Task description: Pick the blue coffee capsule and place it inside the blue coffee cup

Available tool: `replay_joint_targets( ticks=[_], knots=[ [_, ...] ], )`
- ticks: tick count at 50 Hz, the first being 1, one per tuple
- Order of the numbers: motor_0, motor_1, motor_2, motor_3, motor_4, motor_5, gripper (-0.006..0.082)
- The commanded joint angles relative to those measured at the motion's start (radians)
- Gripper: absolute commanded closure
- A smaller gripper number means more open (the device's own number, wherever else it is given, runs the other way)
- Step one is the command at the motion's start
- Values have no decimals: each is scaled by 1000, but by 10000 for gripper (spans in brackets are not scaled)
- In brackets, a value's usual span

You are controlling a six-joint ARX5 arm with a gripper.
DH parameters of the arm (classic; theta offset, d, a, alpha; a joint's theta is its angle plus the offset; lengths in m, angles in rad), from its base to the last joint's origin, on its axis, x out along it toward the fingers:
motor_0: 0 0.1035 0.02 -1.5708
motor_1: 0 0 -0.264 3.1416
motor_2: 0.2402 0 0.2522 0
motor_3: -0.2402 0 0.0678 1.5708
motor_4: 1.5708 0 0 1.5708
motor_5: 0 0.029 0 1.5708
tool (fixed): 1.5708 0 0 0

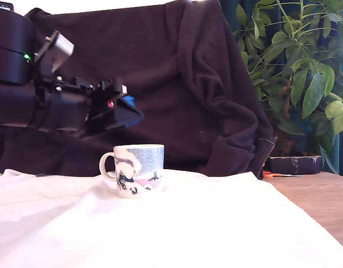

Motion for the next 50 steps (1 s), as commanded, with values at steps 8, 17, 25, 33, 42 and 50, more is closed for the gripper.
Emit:
replay_joint_targets(
  ticks=[8, 17, 25, 33, 42, 50],
  knots=[
    [0, 0, 0, -58, -41, 63, 447],
    [0, 0, 1, -59, -48, 130, 151],
    [-6, 0, 1, -54, -43, 132, 153],
    [-6, -1, 1, -46, -40, 131, 167],
    [2, -29, 1, 16, -40, 129, 431],
    [31, -120, 1, 10, -40, 129, 794]
  ],
)
